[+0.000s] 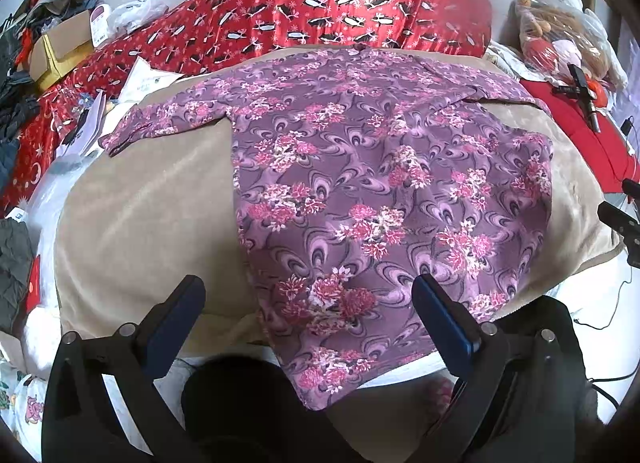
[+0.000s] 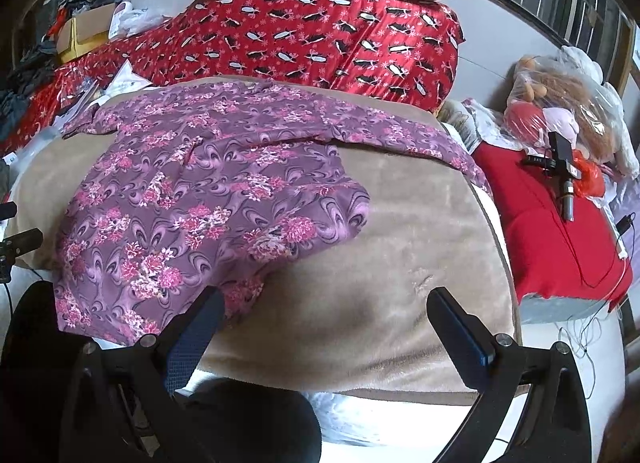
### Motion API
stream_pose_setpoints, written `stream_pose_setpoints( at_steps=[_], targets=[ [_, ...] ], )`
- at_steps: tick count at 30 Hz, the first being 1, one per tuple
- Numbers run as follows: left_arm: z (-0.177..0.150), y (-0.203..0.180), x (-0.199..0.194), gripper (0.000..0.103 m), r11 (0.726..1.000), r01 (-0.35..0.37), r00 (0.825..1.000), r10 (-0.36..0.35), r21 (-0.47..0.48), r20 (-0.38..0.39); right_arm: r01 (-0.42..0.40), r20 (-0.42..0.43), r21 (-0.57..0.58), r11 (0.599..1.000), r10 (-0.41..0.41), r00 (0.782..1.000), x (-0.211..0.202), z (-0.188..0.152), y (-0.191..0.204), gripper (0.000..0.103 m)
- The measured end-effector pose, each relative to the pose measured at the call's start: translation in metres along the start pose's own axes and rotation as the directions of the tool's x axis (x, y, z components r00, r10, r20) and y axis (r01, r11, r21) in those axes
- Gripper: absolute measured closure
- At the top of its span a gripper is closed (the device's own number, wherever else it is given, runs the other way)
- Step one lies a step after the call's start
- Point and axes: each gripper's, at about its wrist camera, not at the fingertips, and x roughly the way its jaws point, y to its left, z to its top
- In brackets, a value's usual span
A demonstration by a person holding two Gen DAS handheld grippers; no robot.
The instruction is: Fold small clothes
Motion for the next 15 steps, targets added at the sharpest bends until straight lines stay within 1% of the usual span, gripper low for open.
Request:
stream_pose_setpoints(
  at_steps=[10,15],
  targets=[
    [-0.0017,0.0001,0.0010,0.000,1.000,0.001,1.000,-0.001,-0.001,-0.003,-0.010,0.002,0.014,1.000,0.010,1.000,-0.0024,-0.0017,-0.0039,0.002],
    [-0.0046,0.0009,0.0079,0.000,1.000,0.009,1.000,-0.009,-0.016,-0.028,-0.014,0.006,0.014,1.000,0.014,1.000,-0.0002,0.0002,-0.0028,0.002]
  ],
)
